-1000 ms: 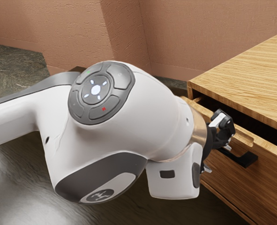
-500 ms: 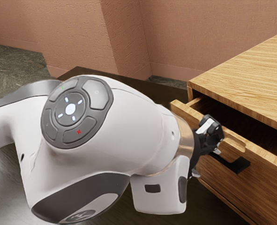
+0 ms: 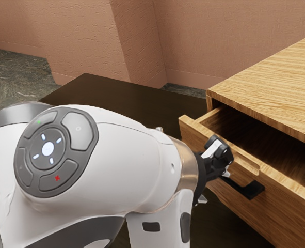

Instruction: Pull the drawer handle with one arm to open the drawer

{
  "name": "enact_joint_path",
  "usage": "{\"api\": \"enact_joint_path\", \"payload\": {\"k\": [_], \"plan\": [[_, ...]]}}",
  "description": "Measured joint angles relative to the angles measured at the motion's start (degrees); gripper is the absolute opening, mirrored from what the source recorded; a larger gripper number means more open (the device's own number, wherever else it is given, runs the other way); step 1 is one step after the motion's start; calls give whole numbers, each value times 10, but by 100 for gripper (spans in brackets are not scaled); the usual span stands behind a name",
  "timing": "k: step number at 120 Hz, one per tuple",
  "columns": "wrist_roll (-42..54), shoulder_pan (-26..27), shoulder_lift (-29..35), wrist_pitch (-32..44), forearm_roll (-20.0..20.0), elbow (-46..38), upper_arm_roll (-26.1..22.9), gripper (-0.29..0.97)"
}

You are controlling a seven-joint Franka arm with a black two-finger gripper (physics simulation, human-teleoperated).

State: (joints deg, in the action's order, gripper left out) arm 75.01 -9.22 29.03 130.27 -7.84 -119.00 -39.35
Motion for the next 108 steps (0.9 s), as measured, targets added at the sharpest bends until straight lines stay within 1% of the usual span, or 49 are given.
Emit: {"api": "enact_joint_path", "payload": {"k": [18,32,46,70,91,108], "plan": [[0,0,7,-5,3,-5,0,33],[-1,-1,8,-7,4,-13,0,37],[-2,-1,16,-8,4,-17,0,33],[-3,-1,37,-11,10,-28,0,31],[-4,0,61,-12,17,-46,-1,32],[-5,1,68,-12,24,-59,-1,37]]}}
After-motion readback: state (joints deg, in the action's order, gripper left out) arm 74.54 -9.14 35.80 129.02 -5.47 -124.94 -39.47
